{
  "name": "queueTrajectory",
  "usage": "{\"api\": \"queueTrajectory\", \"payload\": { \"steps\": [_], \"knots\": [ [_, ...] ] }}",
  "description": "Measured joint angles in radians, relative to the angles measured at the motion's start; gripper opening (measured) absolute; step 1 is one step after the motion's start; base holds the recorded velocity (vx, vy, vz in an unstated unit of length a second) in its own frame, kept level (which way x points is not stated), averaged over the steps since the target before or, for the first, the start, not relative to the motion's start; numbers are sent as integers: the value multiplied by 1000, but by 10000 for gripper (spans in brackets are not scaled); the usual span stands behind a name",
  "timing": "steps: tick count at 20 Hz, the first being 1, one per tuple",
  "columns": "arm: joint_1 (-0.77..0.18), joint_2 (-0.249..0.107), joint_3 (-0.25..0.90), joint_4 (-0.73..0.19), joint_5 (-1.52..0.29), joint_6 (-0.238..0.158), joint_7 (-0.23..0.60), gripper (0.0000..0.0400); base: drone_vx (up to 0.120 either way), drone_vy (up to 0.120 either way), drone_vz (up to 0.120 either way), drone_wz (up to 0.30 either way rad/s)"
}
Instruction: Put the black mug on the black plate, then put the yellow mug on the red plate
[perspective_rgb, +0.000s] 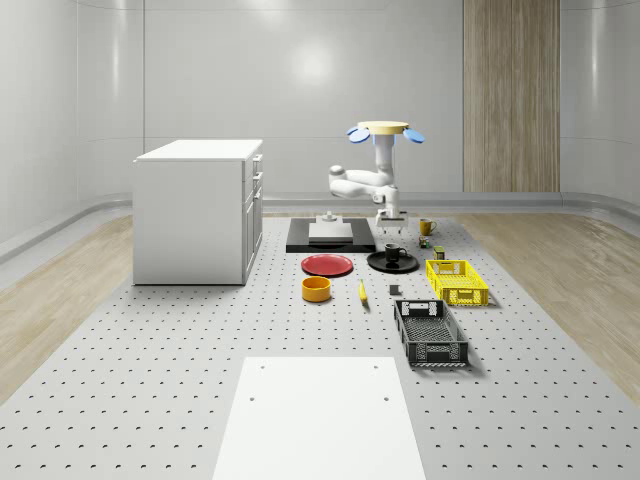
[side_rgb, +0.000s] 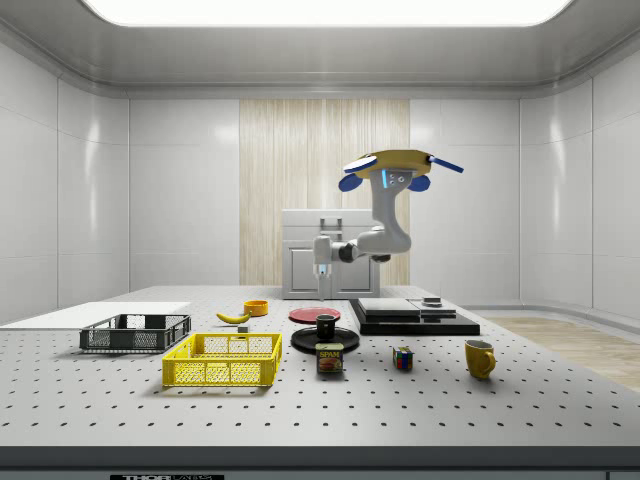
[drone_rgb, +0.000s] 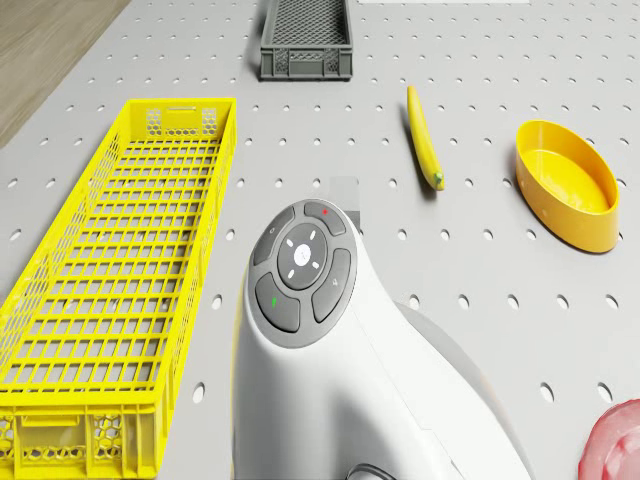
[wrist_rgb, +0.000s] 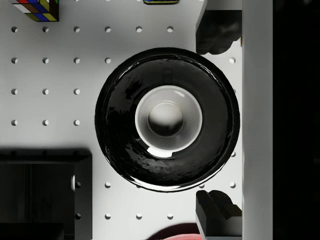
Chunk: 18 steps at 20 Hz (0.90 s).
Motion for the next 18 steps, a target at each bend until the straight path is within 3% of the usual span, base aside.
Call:
{"api": "queueTrajectory", "payload": {
  "steps": [14, 18],
  "knots": [
    [0, 1, 0, 0, 0, -1, 0, 400, -120, 120, 0, 0],
    [0, 1, 0, 0, 0, -1, 0, 400, -120, 20, 0, 0]
  ]
}}
